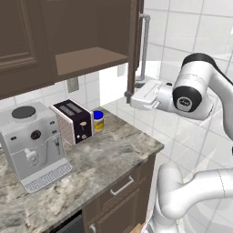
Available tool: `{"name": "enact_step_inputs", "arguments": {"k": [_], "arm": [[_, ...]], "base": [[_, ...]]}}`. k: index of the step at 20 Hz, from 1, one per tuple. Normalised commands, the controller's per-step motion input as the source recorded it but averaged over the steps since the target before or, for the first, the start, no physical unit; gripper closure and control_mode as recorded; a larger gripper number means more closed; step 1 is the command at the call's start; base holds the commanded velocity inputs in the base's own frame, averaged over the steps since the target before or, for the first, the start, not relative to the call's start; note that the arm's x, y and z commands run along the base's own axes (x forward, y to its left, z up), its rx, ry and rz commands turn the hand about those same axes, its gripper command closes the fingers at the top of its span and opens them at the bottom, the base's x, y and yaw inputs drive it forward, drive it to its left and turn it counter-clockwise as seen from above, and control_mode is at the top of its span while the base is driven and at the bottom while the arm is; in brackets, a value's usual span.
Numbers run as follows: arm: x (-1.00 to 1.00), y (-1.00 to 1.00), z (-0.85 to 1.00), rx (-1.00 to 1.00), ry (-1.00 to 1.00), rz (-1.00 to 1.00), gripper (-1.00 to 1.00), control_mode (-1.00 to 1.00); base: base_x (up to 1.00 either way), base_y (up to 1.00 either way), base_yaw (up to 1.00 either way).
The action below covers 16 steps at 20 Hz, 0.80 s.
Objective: Close all open cabinet doors.
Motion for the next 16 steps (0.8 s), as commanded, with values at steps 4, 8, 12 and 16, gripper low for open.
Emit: {"name": "enact_step_inputs", "arguments": {"k": [4, 8, 12, 16], "arm": [[0.23, 0.09, 0.04, 0.0, 0.0, 0.0, -1.0, -1.0], [0.22, 0.06, 0.0, 0.0, 0.0, 0.0, -1.0, -1.0], [0.15, 0.0, 0.0, 0.0, 0.0, 0.05, -1.0, -1.0], [0.1, 0.0, 0.0, 0.0, 0.0, 0.08, -1.0, -1.0]], "base": [[0.0, 0.0, 0.0], [0.0, 0.0, 0.0], [0.0, 0.0, 0.0], [0.0, 0.0, 0.0]]}}
